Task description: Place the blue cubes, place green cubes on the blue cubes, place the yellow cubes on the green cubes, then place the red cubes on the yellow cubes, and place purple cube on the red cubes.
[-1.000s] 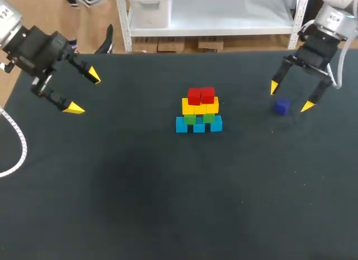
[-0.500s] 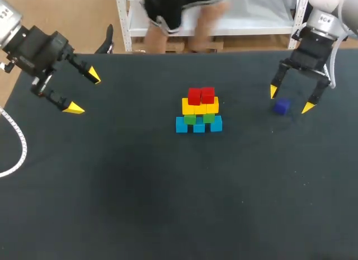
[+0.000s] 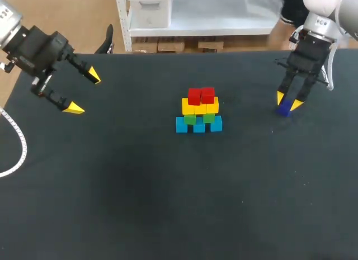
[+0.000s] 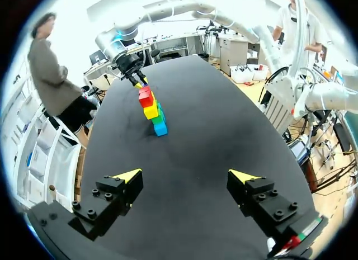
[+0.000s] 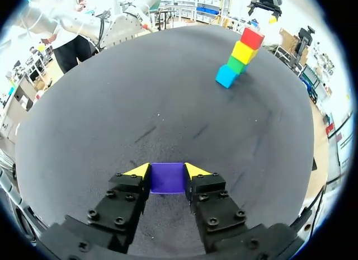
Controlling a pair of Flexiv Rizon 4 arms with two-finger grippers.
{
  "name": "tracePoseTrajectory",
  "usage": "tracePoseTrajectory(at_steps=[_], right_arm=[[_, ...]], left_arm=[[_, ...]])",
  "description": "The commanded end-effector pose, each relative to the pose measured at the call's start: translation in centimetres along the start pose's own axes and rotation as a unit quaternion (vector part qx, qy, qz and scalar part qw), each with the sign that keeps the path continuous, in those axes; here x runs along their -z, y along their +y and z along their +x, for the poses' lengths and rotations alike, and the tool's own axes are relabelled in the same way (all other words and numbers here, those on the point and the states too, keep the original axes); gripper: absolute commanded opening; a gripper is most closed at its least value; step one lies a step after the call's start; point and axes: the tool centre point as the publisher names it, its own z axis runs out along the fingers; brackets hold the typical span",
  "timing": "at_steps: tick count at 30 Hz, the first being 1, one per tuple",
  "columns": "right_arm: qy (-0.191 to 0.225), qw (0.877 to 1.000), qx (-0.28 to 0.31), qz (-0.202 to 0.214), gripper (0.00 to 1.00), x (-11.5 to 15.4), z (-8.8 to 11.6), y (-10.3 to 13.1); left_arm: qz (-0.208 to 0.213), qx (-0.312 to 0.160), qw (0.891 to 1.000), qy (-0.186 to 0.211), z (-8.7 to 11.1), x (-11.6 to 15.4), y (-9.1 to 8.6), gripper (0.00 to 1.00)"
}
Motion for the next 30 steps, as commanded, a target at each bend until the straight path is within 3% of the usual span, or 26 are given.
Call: tracePoseTrajectory(at_steps=[1,5,8,10,16,22,24,30], right_arm=[[-0.002,1.000,-0.008,-0.002,0.00,0.5,0.2,-0.3],[0.004,0.999,-0.036,0.012,0.00,1.5,-1.2,-0.2],[0.016,0.995,-0.097,0.024,0.00,2.6,-2.7,0.0],[0.025,0.988,-0.147,0.049,0.00,3.5,-4.1,0.1],[0.022,0.972,-0.207,0.110,0.00,5.8,-7.9,0.0],[0.001,0.950,-0.230,0.211,0.00,8.5,-11.9,-0.3],[0.011,0.941,-0.229,0.250,0.00,9.0,-13.2,-0.4],[0.014,0.927,-0.226,0.298,0.00,8.5,-16.8,-2.0]], left_arm=[[-0.001,-0.002,1.000,-0.001,0.1,0.0,0.0,1.00],[-0.001,-0.002,1.000,-0.001,0.1,0.0,0.0,1.00],[-0.001,-0.002,1.000,-0.001,0.1,0.0,0.0,1.00],[-0.001,-0.002,1.000,-0.001,0.1,0.0,0.0,1.00],[-0.001,-0.002,1.000,-0.001,0.1,0.0,0.0,1.00],[-0.001,-0.002,1.000,-0.001,0.1,0.0,0.0,1.00],[-0.001,-0.002,1.000,-0.001,0.1,0.0,0.0,1.00],[-0.001,-0.002,1.000,-0.001,0.1,0.0,0.0,1.00]])
